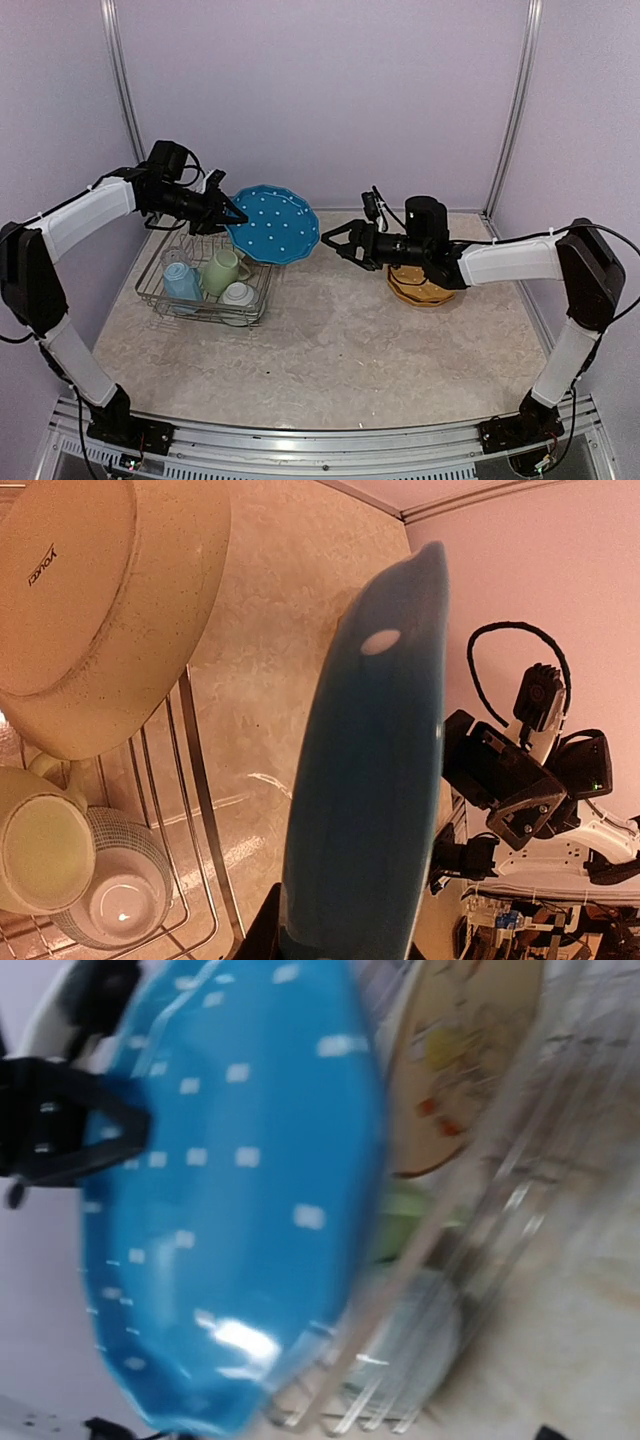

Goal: Unload the mixed dishes from the dish rack
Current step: Pass from the left arm to the right, then place the plate with another plate.

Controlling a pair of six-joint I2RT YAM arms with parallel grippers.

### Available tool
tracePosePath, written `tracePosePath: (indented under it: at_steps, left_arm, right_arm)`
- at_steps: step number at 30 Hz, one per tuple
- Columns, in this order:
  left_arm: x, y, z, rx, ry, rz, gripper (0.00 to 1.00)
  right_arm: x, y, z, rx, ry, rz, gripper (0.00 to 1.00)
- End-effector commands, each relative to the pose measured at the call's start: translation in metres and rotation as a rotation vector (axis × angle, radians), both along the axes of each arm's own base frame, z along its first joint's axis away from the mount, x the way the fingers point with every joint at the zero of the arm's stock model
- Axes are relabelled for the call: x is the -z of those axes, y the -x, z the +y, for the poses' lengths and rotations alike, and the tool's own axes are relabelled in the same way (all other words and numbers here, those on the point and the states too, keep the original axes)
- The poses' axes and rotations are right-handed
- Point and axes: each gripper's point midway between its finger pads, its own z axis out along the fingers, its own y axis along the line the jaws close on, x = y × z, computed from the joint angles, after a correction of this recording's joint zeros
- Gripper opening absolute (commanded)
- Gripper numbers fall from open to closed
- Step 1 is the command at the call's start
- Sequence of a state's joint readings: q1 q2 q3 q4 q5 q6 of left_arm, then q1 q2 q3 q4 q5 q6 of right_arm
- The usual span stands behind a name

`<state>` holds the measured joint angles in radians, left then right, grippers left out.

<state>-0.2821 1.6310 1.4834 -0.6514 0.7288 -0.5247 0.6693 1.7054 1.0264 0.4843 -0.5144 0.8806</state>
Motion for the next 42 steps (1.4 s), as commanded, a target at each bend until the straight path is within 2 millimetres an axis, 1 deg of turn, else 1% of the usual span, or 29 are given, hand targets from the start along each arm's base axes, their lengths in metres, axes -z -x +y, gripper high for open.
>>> tracePosePath:
  at_steps: [1,3,7,9,10,12,14,18,21,22,23,24,25,27,30,34,36,38,40,42]
  left_arm:
    - [-0.028,0.003,-0.027,0.100,0.106,-0.087,0.00]
    - [-0.024,0.007,-0.034,0.122,0.098,-0.081,0.00]
    - [-0.020,0.018,-0.051,0.173,0.102,-0.070,0.00]
    - [-0.017,0.021,-0.057,0.189,0.101,-0.062,0.00]
    - [-0.016,0.023,-0.059,0.195,0.102,-0.059,0.00]
    - [-0.014,0.024,-0.061,0.199,0.106,-0.050,0.00]
    - [-0.013,0.024,-0.063,0.201,0.118,-0.041,0.00]
    - [-0.013,0.025,-0.065,0.216,0.133,-0.029,0.00]
    - [-0.014,0.027,-0.066,0.234,0.143,-0.026,0.00]
    - [-0.014,0.028,-0.067,0.243,0.147,-0.026,0.00]
    - [-0.014,0.029,-0.066,0.248,0.149,-0.026,0.03]
    - [-0.015,0.028,-0.065,0.249,0.152,-0.027,0.12]
    - [-0.015,0.027,-0.063,0.244,0.153,-0.029,0.16]
    - [-0.018,0.025,-0.057,0.231,0.156,-0.042,0.28]
    - [-0.024,0.022,-0.049,0.217,0.157,-0.069,0.41]
    - [-0.033,0.021,-0.039,0.192,0.144,-0.125,0.63]
    - [-0.037,0.021,-0.034,0.181,0.128,-0.150,0.68]
    - [-0.039,0.020,-0.030,0.165,0.109,-0.170,0.71]
    - [-0.039,0.018,-0.026,0.147,0.082,-0.187,0.72]
    - [-0.040,0.018,-0.023,0.136,0.062,-0.202,0.72]
  right_arm:
    - [-0.021,0.005,0.025,-0.072,-0.132,-0.007,0.88]
    - [-0.019,0.003,0.028,-0.075,-0.160,0.007,0.86]
    - [-0.005,-0.004,0.032,-0.066,-0.161,0.053,0.73]
    - [-0.002,-0.005,0.033,-0.064,-0.164,0.061,0.63]
    - [0.000,-0.006,0.032,-0.054,-0.162,0.063,0.56]
    - [0.000,-0.007,0.027,-0.028,-0.161,0.059,0.42]
    - [-0.001,-0.008,0.023,-0.004,-0.164,0.053,0.32]
    - [-0.003,-0.009,0.016,0.035,-0.192,0.051,0.18]
    - [-0.006,-0.010,0.012,0.044,-0.198,0.044,0.02]
    - [-0.007,-0.010,0.011,0.047,-0.198,0.042,0.00]
    - [-0.008,-0.011,0.009,0.051,-0.201,0.041,0.00]
    - [-0.009,-0.011,0.007,0.054,-0.205,0.041,0.00]
    - [-0.010,-0.011,0.004,0.058,-0.211,0.040,0.00]
    - [-0.012,-0.010,-0.002,0.061,-0.224,0.036,0.00]
    - [-0.015,-0.009,-0.011,0.064,-0.231,0.030,0.00]
    - [-0.020,-0.009,-0.030,0.094,-0.223,0.012,0.00]
    - [-0.018,-0.010,-0.043,0.116,-0.206,0.012,0.00]
    - [-0.013,-0.013,-0.060,0.153,-0.177,0.013,0.00]
    - [-0.005,-0.017,-0.082,0.208,-0.130,0.021,0.00]
    - [0.004,-0.020,-0.108,0.268,-0.073,0.041,0.00]
